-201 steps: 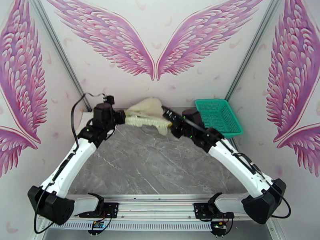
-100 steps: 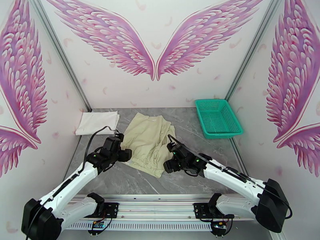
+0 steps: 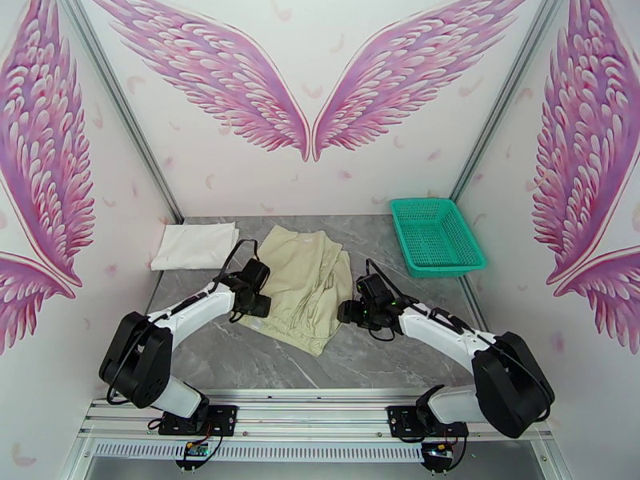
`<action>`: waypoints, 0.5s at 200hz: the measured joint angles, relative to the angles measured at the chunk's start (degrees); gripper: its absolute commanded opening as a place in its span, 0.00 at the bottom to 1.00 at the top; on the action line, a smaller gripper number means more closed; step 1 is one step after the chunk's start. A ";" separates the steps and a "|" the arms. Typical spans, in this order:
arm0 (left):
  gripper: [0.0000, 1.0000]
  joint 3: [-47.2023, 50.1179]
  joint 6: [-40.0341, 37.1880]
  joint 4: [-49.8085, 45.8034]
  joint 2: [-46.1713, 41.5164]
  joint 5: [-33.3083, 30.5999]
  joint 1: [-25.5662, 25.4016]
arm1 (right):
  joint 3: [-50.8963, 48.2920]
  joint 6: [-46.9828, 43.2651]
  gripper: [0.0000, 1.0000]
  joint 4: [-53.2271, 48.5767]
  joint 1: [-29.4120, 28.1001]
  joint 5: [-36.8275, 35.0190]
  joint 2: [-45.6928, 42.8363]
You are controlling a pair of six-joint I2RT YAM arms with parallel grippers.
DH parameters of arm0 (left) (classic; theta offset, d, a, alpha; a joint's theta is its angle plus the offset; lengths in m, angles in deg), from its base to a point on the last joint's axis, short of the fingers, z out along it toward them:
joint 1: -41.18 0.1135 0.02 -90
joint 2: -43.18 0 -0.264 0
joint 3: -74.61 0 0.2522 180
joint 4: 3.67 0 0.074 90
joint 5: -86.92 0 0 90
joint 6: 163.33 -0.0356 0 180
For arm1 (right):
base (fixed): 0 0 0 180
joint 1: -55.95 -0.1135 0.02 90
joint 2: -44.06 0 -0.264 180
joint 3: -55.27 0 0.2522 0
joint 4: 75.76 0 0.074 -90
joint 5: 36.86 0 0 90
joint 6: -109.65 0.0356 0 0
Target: Fold and stack the mixed laundry pile
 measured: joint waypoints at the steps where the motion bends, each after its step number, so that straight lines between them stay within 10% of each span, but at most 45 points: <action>1: 0.68 0.26 0.46 0.48 -0.09 0.15 0.04 | 0.00 0.02 0.66 0.11 0.02 0.09 0.09; 50: 0.59 9.18 14.25 10.97 -0.57 4.28 1.42 | 1.73 -0.22 0.58 2.23 2.43 1.60 6.19; 100: 0.20 12.66 21.57 19.15 -4.92 4.07 1.66 | 5.05 -1.33 0.44 4.28 2.49 3.67 9.33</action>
